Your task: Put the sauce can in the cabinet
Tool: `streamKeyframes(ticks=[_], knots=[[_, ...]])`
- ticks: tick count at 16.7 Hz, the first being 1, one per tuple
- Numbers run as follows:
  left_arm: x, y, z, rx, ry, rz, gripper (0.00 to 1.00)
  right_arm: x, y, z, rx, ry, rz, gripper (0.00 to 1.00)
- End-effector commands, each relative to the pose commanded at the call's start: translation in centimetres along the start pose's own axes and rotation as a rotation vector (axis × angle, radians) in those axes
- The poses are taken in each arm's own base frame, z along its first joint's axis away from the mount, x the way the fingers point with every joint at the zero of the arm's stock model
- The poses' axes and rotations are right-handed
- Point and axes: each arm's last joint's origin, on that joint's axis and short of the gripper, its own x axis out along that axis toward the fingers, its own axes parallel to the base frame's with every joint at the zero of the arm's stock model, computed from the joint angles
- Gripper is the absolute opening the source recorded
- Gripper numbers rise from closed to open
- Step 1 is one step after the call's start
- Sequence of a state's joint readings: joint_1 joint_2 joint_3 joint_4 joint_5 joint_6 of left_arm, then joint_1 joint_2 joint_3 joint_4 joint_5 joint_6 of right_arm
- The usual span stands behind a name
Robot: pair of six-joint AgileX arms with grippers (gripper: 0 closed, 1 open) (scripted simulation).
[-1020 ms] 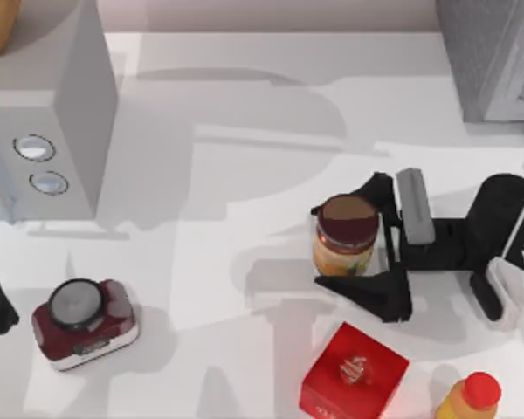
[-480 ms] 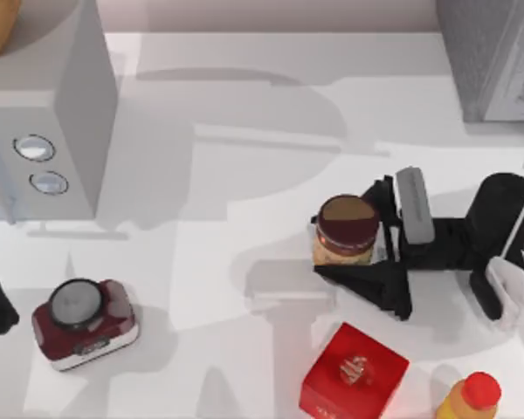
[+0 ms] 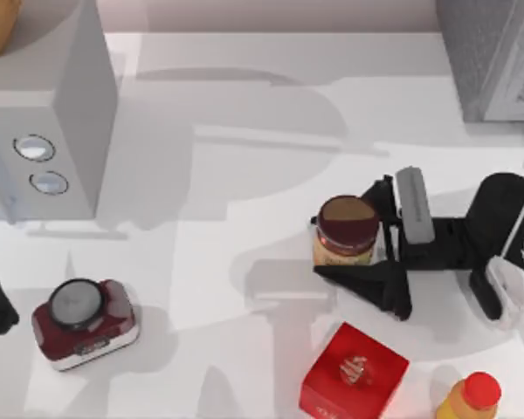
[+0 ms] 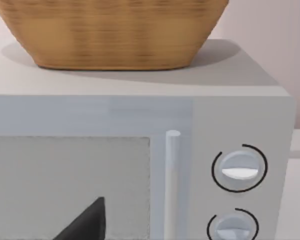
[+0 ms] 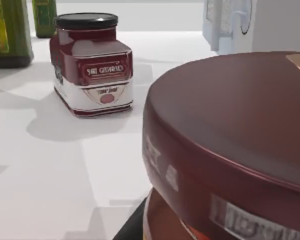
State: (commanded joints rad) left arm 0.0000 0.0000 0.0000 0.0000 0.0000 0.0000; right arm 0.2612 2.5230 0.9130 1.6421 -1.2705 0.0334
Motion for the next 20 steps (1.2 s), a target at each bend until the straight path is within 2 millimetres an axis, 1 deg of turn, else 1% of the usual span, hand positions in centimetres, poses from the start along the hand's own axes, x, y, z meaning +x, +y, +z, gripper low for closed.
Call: streamKeyframes(ticks=[4,6,9,12,16,18,20], knots=[[0.0,0.0,0.0,0.0,0.0,0.0,1.0,-0.1,0.0,0.0,0.003,0.0,-0.002,0.0],[0.0,0.0,0.0,0.0,0.0,0.0,1.0,0.0,-0.2,0.9,0.003,0.0,-0.003,0.0],[0.0,0.0,0.0,0.0,0.0,0.0,1.0,0.1,-0.7,3.7,0.003,0.001,-0.005,0.0],[0.0,0.0,0.0,0.0,0.0,0.0,1.0,0.1,-1.0,7.6,0.004,0.001,-0.006,0.0],[0.0,0.0,0.0,0.0,0.0,0.0,1.0,0.0,-0.6,12.5,0.004,0.001,-0.004,0.0],[0.0,0.0,0.0,0.0,0.0,0.0,1.0,0.0,-0.2,14.1,0.003,0.0,-0.003,0.0],[0.0,0.0,0.0,0.0,0.0,0.0,1.0,-0.1,0.0,14.9,0.003,0.0,-0.002,0.0]])
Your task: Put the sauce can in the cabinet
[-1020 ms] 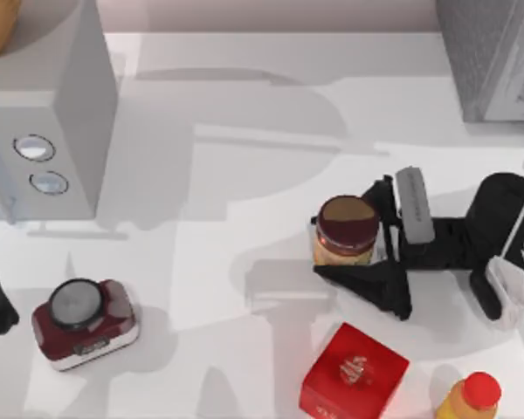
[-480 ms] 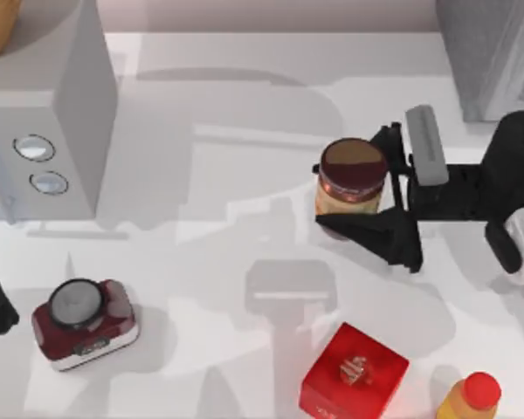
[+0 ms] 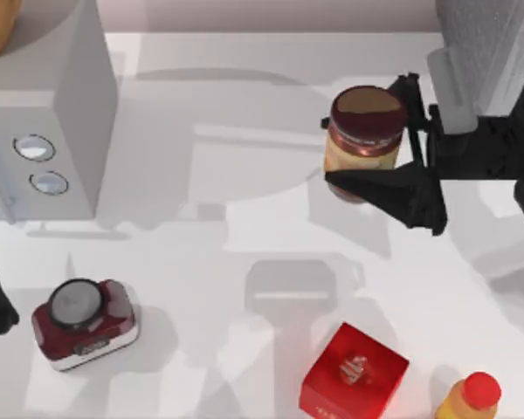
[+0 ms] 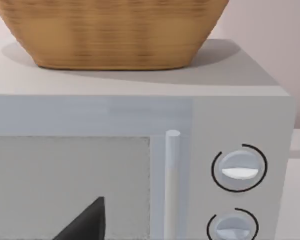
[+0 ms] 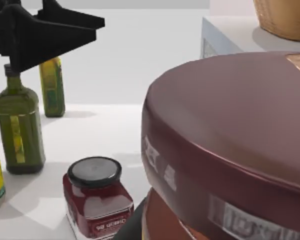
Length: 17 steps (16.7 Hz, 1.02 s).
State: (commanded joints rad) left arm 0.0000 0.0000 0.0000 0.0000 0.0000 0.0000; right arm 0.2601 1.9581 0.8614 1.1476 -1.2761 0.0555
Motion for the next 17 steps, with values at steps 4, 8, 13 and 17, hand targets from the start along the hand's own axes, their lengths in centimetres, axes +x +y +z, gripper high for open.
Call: streamKeyframes(ticks=[4,8,13,17], knots=[[0.0,0.0,0.0,0.0,0.0,0.0,1.0,0.0,-0.1,0.0,-0.003,-0.001,0.0,0.0],[0.0,0.0,0.0,0.0,0.0,0.0,1.0,-0.5,0.5,1.2,-0.006,-0.003,-0.042,0.0],[0.0,0.0,0.0,0.0,0.0,0.0,1.0,-2.7,3.9,5.4,-0.017,-0.008,-0.246,0.0],[0.0,0.0,0.0,0.0,0.0,0.0,1.0,-5.5,8.8,8.4,-0.029,-0.014,-0.503,0.0]])
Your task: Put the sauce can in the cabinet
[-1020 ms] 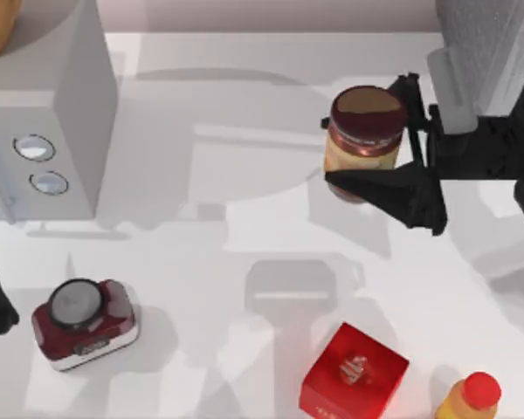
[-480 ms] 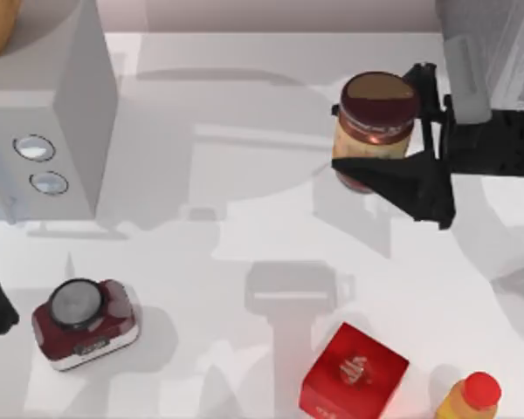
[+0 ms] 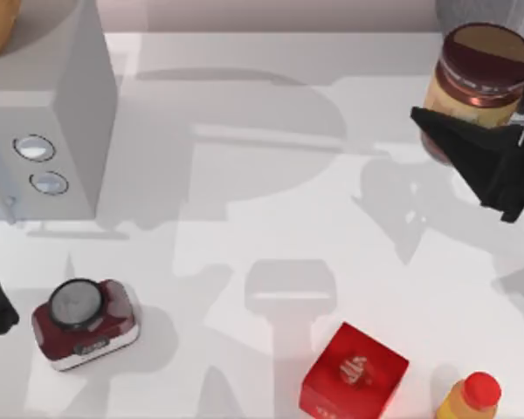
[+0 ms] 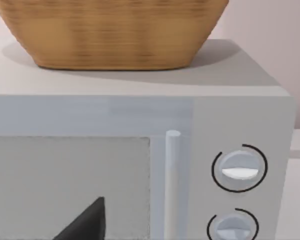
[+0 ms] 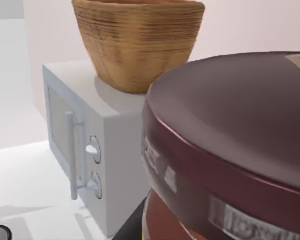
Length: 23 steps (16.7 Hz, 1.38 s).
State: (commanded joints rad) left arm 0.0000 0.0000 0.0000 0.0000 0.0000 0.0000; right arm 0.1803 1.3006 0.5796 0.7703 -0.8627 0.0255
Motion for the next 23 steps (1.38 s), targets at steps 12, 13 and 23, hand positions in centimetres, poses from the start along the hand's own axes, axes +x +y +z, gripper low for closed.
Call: streamKeyframes(ticks=[12,13,23], knots=[[0.0,0.0,0.0,0.0,0.0,0.0,1.0,-12.5,9.1,-4.6,0.007,0.018,-0.856,0.0],[0.0,0.0,0.0,0.0,0.0,0.0,1.0,-13.0,9.4,-5.4,0.008,0.02,-0.908,0.0],[0.0,0.0,0.0,0.0,0.0,0.0,1.0,-14.0,9.8,-7.6,0.012,0.029,-1.05,0.0]])
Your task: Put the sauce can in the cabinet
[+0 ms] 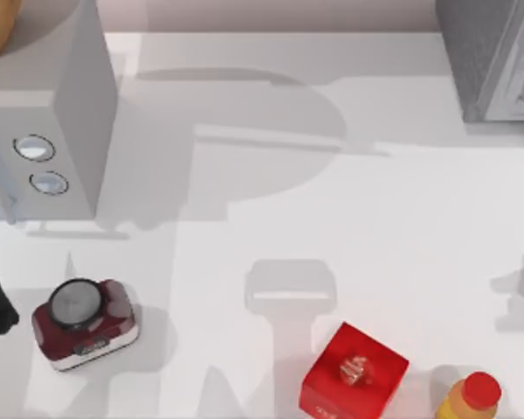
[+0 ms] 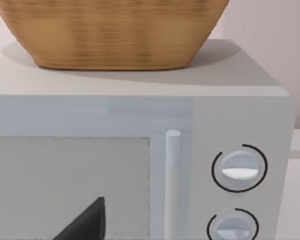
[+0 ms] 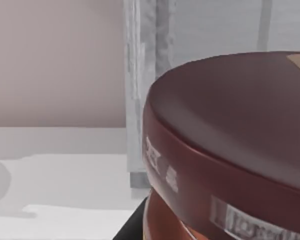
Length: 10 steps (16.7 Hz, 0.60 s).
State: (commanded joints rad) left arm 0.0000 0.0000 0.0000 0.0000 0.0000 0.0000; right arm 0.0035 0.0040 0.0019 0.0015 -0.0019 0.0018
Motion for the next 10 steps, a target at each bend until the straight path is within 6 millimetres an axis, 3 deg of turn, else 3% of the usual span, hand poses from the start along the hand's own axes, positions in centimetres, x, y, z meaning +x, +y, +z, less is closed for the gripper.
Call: streamKeyframes(ticks=[2,5,10], knots=[[0.0,0.0,0.0,0.0,0.0,0.0,1.0,0.0,0.0,0.3,0.0,0.0,0.0,0.0],[0.0,0.0,0.0,0.0,0.0,0.0,1.0,-0.1,0.1,2.6,-0.001,0.002,0.0,0.0],[0.0,0.0,0.0,0.0,0.0,0.0,1.0,0.4,0.5,10.6,-0.003,0.006,0.001,0.0]])
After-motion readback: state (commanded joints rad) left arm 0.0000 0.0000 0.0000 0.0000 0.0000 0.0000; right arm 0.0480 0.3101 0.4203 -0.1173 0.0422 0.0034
